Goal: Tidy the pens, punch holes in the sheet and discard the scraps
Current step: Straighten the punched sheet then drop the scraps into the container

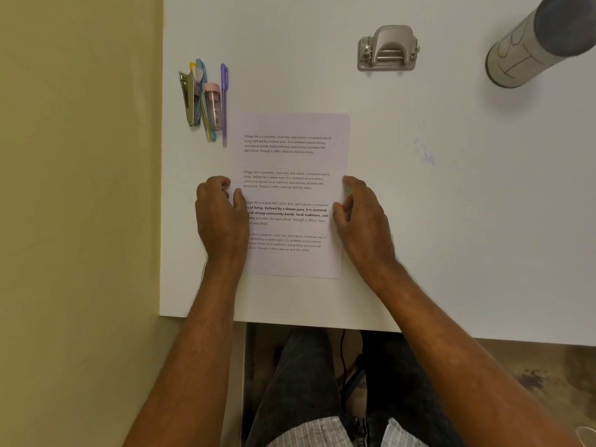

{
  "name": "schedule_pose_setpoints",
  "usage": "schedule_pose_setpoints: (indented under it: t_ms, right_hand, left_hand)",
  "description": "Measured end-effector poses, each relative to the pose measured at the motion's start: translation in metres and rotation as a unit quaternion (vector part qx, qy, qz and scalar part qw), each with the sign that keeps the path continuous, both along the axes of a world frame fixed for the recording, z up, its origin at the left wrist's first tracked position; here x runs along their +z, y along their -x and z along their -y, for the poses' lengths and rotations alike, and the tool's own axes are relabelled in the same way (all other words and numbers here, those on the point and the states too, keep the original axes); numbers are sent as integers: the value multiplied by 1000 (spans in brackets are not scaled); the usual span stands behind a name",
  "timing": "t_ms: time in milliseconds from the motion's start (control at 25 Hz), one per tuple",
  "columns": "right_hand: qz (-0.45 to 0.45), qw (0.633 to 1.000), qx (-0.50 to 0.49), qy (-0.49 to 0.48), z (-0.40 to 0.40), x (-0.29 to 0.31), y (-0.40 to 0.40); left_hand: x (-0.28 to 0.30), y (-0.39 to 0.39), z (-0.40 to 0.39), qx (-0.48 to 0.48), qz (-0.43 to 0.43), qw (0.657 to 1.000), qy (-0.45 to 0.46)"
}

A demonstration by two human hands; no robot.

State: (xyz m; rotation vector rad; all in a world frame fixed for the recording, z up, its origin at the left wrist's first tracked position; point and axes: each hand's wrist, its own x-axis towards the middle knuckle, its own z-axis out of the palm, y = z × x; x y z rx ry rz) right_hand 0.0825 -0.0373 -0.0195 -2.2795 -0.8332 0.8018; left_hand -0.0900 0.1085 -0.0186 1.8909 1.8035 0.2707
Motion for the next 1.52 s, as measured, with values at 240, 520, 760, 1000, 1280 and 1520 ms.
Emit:
schedule_pose_setpoints:
  t_ms: [240, 520, 760, 1000, 1280, 1520]
  right_hand:
    - [-56, 996, -53, -46, 5, 4, -8]
    - [93, 975, -182, -92, 51, -2, -68]
    - [192, 981, -24, -4, 54, -38, -118]
    - [237, 965, 111, -26, 13, -46, -163]
    - [260, 917, 301, -40, 31, -37, -178]
    - [234, 915, 327, -7, 66, -9, -181]
  left_hand:
    - [2, -2, 4, 3, 4, 1000, -19]
    - [6, -91, 55, -208, 114, 969, -68]
    - [-19, -182, 83, -342, 77, 930, -107]
    - [-55, -200, 88, -366, -20, 921, -130]
    - [-56, -200, 90, -368, -22, 920, -135]
    - [-55, -203, 89, -362, -26, 921, -140]
